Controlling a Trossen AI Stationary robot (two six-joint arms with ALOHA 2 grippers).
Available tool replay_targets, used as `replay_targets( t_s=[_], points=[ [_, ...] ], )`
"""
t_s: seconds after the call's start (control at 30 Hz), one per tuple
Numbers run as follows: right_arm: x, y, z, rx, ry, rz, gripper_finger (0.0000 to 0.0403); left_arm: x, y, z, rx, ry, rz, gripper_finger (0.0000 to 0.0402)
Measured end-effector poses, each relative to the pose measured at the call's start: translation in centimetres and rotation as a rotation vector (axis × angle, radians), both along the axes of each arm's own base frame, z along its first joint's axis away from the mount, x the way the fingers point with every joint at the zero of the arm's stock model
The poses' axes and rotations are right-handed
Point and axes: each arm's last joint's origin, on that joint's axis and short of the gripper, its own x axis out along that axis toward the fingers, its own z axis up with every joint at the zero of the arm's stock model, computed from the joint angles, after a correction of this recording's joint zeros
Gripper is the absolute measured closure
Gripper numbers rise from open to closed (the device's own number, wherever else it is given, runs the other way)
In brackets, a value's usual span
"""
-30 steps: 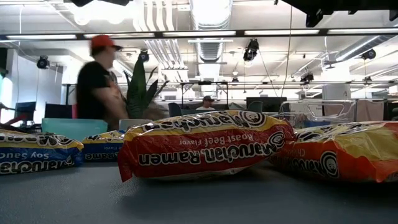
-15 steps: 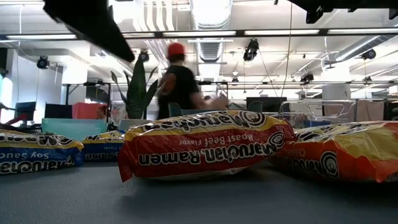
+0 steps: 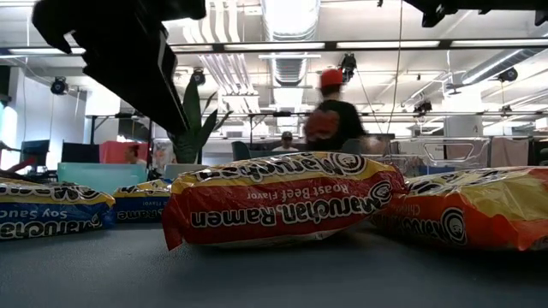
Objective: Sort Maruchan noodles
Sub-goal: Put the blue noodle pack into the green bin
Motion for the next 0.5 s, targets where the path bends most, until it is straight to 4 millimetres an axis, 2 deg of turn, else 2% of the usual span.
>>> replay_targets(
  t_s=[0.13, 0.33, 0.5],
  points=[
    [0.0, 0.0, 0.0, -0.006, 0.001, -0.001, 0.0394, 0.7, 0.6, -0.6, 0.007, 0.042, -0.048, 0.0206],
    [0.0, 0.0, 0.0, -0.011, 0.002, -0.003, 0.0394, 1.4, 0.3, -2.2, 0.01, 0.074, -0.094, 0.0216],
    [0.0, 0.0, 0.0, -0.006, 0.002, -0.002, 0.0394, 1.6, 0.3, -2.8, 0.017, 0.084, -0.094, 0.0217]
  ],
)
